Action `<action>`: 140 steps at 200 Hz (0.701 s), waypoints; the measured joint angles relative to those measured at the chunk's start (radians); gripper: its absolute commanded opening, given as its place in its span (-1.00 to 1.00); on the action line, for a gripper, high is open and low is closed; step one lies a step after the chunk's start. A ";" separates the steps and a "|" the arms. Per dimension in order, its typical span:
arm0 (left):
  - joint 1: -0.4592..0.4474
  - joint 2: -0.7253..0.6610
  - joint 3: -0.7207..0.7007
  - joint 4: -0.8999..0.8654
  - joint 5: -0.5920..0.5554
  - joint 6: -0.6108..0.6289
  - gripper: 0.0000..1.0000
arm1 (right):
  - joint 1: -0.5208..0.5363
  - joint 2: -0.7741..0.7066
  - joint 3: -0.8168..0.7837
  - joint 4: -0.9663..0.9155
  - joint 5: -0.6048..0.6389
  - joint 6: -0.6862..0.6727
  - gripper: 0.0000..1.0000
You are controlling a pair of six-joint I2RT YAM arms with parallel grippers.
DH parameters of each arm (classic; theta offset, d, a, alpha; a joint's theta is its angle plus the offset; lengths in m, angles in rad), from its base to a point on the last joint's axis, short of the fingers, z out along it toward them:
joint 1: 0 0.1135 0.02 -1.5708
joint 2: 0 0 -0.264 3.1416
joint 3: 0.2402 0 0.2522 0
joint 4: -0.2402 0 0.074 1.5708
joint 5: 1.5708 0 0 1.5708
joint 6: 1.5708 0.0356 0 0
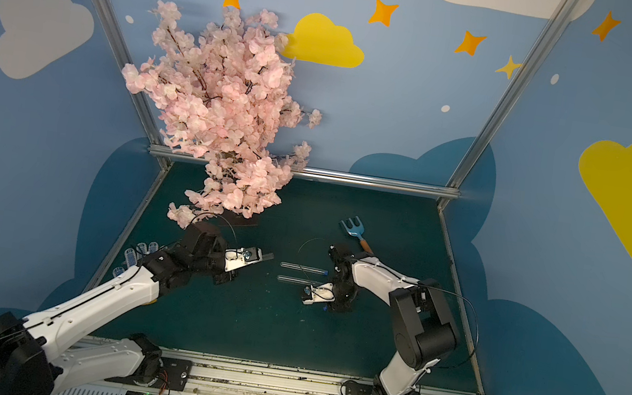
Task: Insert stoppers into test tubes
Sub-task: Pick up the stopper from the center of the board.
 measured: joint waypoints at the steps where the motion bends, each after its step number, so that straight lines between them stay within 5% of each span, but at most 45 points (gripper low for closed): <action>1: 0.000 0.000 0.000 0.000 0.000 0.000 -0.95 | 0.000 0.000 0.000 0.000 0.000 0.000 -0.53; 140: 0.000 0.000 -0.001 0.000 -0.003 0.000 -0.95 | 0.000 0.000 0.000 0.000 -0.003 0.017 -0.66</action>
